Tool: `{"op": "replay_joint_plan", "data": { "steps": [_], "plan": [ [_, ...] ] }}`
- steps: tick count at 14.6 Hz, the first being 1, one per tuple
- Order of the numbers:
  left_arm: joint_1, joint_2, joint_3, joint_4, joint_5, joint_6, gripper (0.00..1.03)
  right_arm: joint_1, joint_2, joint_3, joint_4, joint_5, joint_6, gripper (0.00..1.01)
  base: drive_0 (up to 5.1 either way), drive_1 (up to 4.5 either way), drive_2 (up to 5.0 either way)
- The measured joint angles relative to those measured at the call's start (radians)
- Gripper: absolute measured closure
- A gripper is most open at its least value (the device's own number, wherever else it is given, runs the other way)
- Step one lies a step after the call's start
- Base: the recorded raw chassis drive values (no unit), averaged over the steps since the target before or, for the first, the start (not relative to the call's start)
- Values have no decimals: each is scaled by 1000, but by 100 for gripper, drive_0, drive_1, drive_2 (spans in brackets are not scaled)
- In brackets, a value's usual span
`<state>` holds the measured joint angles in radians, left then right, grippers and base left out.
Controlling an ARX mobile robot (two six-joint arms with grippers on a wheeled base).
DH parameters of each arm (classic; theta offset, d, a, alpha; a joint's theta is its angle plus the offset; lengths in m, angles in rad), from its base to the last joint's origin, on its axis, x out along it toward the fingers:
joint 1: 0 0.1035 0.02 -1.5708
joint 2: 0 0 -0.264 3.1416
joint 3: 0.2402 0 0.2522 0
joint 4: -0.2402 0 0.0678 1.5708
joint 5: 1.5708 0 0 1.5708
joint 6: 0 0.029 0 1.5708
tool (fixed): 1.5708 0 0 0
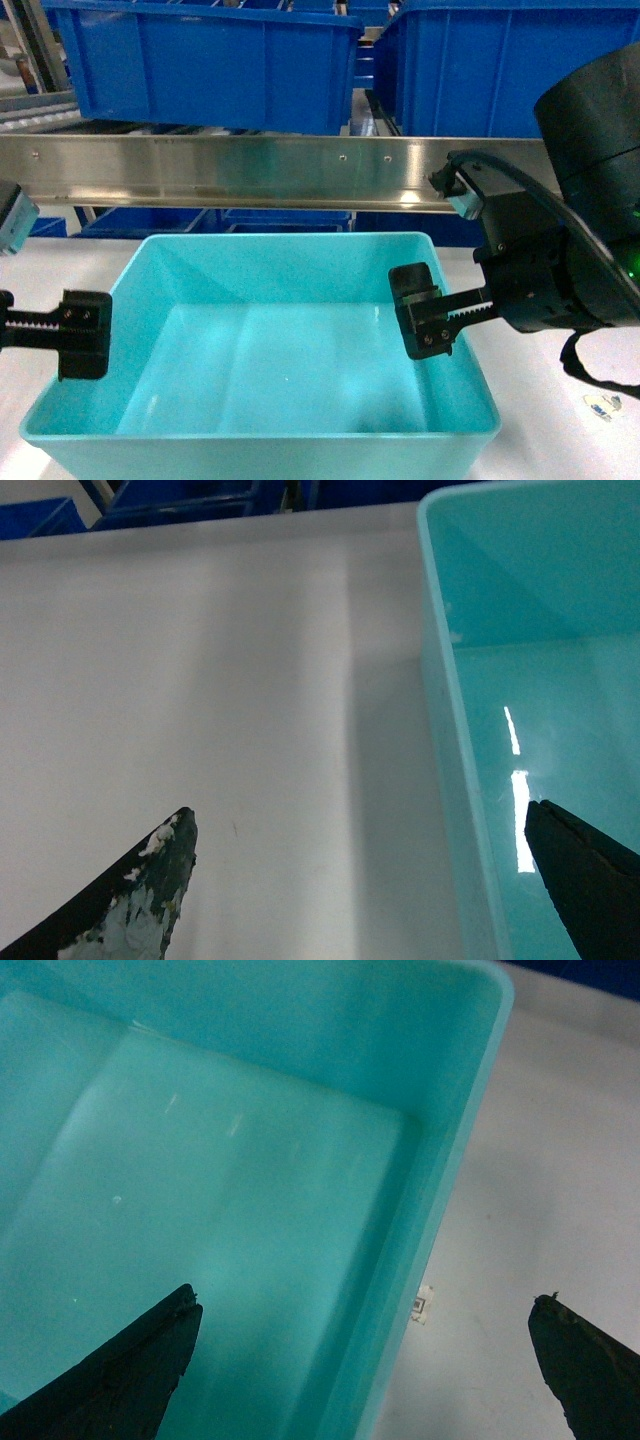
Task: Organize blue bins on left shelf correctly
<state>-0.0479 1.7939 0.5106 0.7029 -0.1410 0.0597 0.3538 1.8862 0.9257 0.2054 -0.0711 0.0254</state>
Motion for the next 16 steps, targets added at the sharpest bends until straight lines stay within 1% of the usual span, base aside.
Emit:
{"op": "replay_joint_plan", "data": {
  "steps": [1, 2, 3, 6, 8, 10, 12, 14, 16],
  "plan": [
    [-4, 10, -2, 14, -8, -1, 5, 1, 21, -2, 7, 5, 11, 3, 0, 0, 0],
    [-3, 20, -2, 28, -9, -3, 5, 2, 31, -7, 11, 6, 12, 3, 0, 0, 0],
    [-1, 38, -3, 32, -13, -3, 5, 8, 40, -9, 20, 11, 27, 3, 0, 0, 0],
    [-1, 53, -4, 46, -16, -5, 5, 14, 79, -10, 34, 20, 49, 3, 0, 0, 0],
    [-1, 85, 3, 32, -15, -7, 5, 13, 105, -10, 47, 31, 61, 3, 0, 0, 0],
    [-16, 98, 26, 22, -18, -9, 5, 10, 121, -10, 58, 38, 64, 3, 0, 0, 0],
    [-38, 113, 40, 1, -21, -19, 5, -4, 132, -10, 76, 42, 69, 3, 0, 0, 0],
    [-65, 128, 64, -53, -26, -34, 5, -23, 137, -16, 97, 47, 72, 3, 0, 0, 0],
    [-71, 128, 65, -56, -34, -35, 5, -33, 137, -32, 112, 55, 79, 3, 0, 0, 0]
  ]
}}
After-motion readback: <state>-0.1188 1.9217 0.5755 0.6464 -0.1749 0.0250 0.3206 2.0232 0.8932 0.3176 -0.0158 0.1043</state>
